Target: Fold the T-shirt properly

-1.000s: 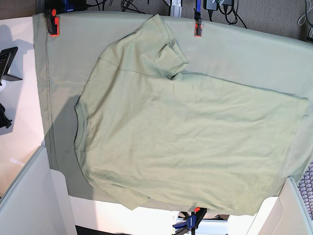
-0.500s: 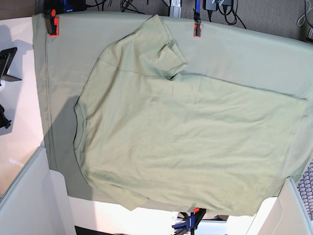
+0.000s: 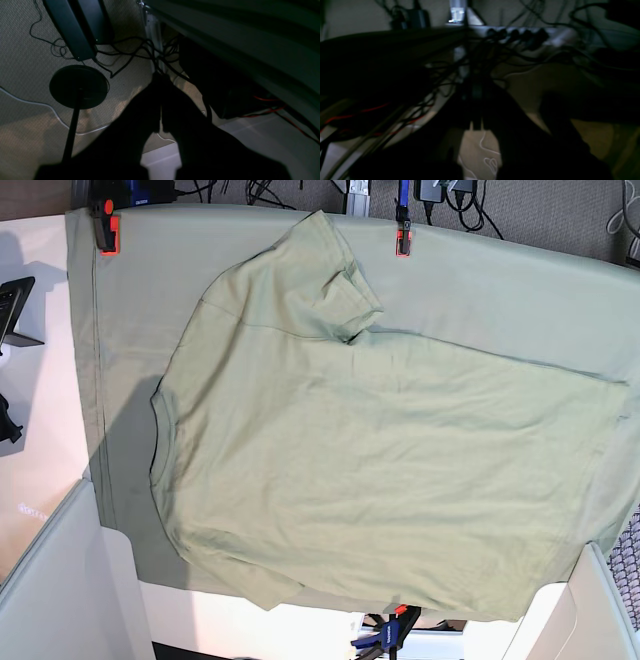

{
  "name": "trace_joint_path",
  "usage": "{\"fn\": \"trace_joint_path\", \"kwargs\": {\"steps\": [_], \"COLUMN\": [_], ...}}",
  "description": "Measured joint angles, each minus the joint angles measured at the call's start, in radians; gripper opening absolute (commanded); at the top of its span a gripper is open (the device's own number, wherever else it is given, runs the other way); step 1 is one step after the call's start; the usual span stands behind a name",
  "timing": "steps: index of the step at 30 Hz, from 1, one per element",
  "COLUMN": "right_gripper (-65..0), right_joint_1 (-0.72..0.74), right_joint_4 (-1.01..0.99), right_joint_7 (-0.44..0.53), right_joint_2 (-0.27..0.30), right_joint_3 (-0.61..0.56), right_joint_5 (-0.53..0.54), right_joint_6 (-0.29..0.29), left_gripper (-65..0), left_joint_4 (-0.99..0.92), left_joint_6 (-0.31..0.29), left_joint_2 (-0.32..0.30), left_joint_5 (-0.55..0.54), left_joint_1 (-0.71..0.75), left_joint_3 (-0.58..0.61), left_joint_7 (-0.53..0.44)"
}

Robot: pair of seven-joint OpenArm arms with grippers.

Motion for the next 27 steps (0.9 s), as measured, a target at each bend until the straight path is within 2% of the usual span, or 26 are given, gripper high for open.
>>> {"fn": "trace_joint_path", "kwargs": {"steps": [2,5,7,9,11,13,17,22,27], "right_gripper": [-65.0,-65.0,-65.0,-65.0,-65.0,-65.0,-65.0,-65.0,-65.0], "right_joint_1": [0.0,-0.011,-0.037,-0.074,-0.121,-0.173,-0.281,-0.407,-0.531], "right_joint_4": [0.0,0.006,0.035,0.085,0.147,0.214,0.357,0.559,0.815], "right_joint_7": [0.001,-0.003,-0.005,-0.002,-0.003,-0.006,-0.016,-0.06,-0.171], "right_joint_2": [0.0,0.008,0.018,0.036,0.058,0.073,0.101,0.13,0.164], "right_joint_3": [0.0,-0.001,-0.003,-0.003,-0.003,-0.003,-0.003,-0.006,-0.003], "right_joint_5": [0.003,0.04,0.072,0.113,0.132,0.172,0.283,0.411,0.542], "right_joint_6": [0.021,0.051,0.063,0.068,0.089,0.106,0.134,0.137,0.129], "left_gripper": [-65.0,-65.0,-65.0,-65.0,-65.0,-65.0,-65.0,-65.0,-64.9], "left_joint_4": [0.001,0.026,0.072,0.145,0.232,0.329,0.534,0.785,1.022], "left_joint_6": [-0.026,-0.2,-0.304,-0.35,-0.359,-0.357,-0.358,-0.369,-0.36], "left_joint_2": [0.0,-0.018,-0.037,-0.068,-0.107,-0.138,-0.164,-0.18,-0.211], "left_joint_5": [-0.008,-0.058,-0.116,-0.166,-0.218,-0.225,-0.235,-0.365,-0.484], "left_joint_1": [0.0,0.004,0.027,0.066,0.117,0.175,0.293,0.442,0.59], "left_joint_3": [0.0,0.0,0.0,-0.001,-0.016,-0.042,-0.118,-0.241,-0.339], "left_joint_7": [0.039,0.125,0.132,0.126,0.129,0.134,0.156,0.18,0.183]}}
